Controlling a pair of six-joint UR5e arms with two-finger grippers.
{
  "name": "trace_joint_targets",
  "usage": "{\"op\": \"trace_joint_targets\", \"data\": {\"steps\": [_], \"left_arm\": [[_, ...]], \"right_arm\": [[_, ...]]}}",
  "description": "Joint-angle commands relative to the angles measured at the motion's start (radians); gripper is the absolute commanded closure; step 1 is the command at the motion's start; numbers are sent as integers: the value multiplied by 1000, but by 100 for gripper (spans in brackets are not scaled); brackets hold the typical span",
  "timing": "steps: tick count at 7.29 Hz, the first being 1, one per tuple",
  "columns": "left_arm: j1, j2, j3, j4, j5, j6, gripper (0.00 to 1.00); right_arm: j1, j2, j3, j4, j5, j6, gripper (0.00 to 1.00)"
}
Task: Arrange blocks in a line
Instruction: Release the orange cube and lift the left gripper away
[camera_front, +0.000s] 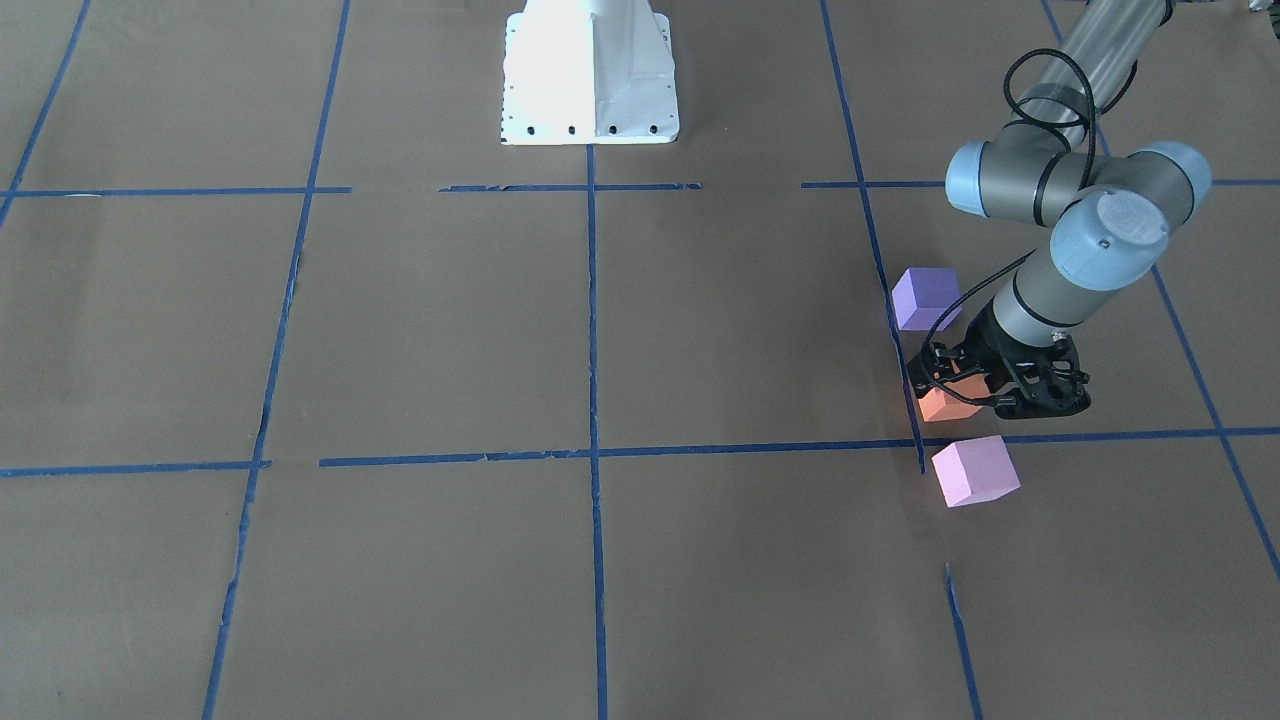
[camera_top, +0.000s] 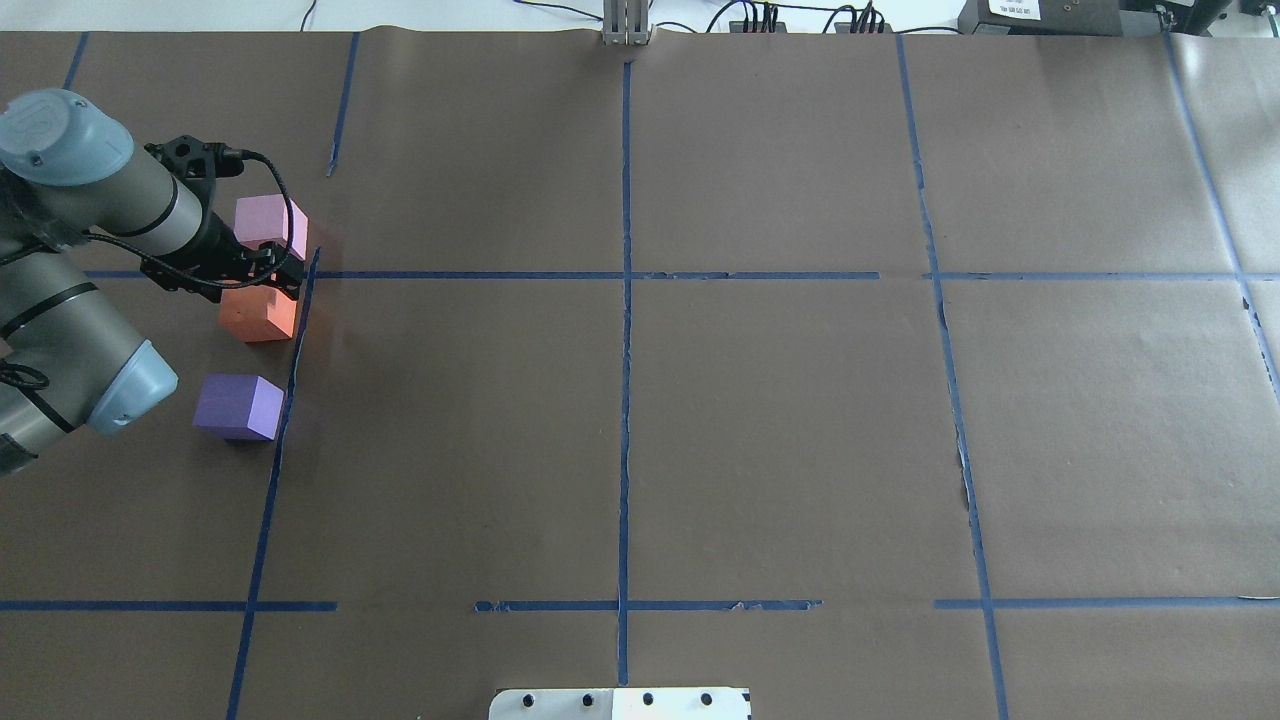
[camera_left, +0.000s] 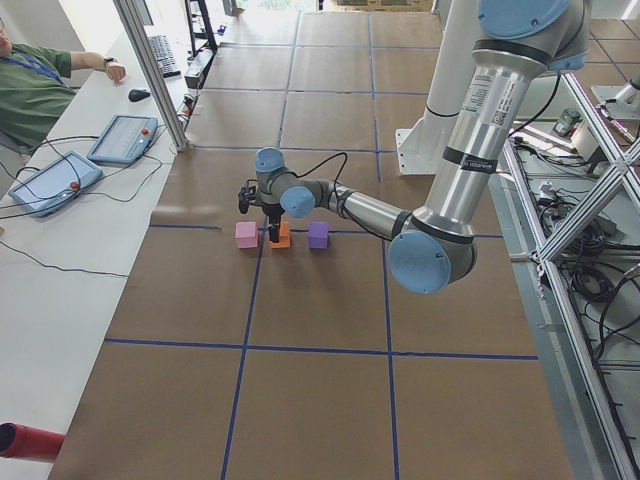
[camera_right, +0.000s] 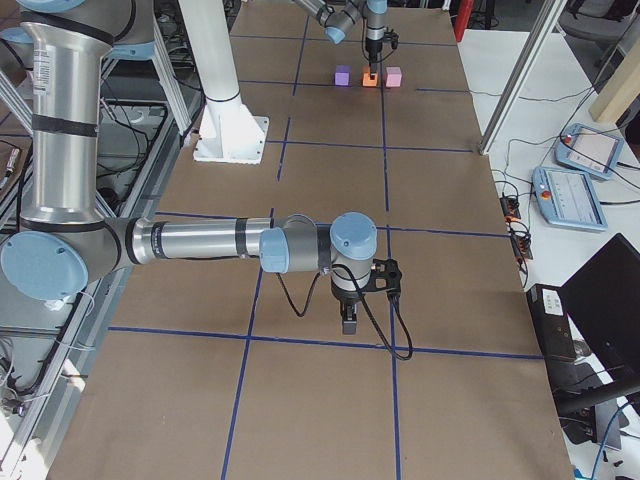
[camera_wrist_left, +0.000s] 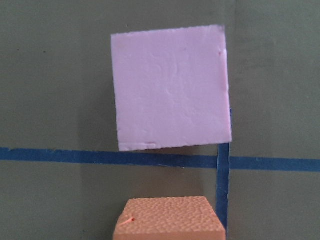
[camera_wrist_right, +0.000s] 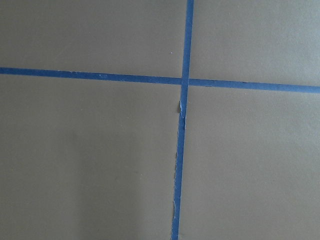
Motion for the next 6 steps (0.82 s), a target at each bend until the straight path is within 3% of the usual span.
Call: {"op": "trace_joint_targets", "data": {"steps": [1, 3, 5, 6], "left_arm": [[-84, 41, -94, 40, -12, 60, 0], [-237, 84, -174, 213, -14, 382, 0], [-424, 212, -144, 221, -105, 813, 0], [-536, 293, -106, 211, -142, 929, 0]], "right_arm": [[0, 0, 0, 0, 0, 0, 0], [0, 0, 1, 0, 0, 0, 0], [0, 0, 1, 0, 0, 0, 0], [0, 0, 0, 0, 0, 0, 0]]}}
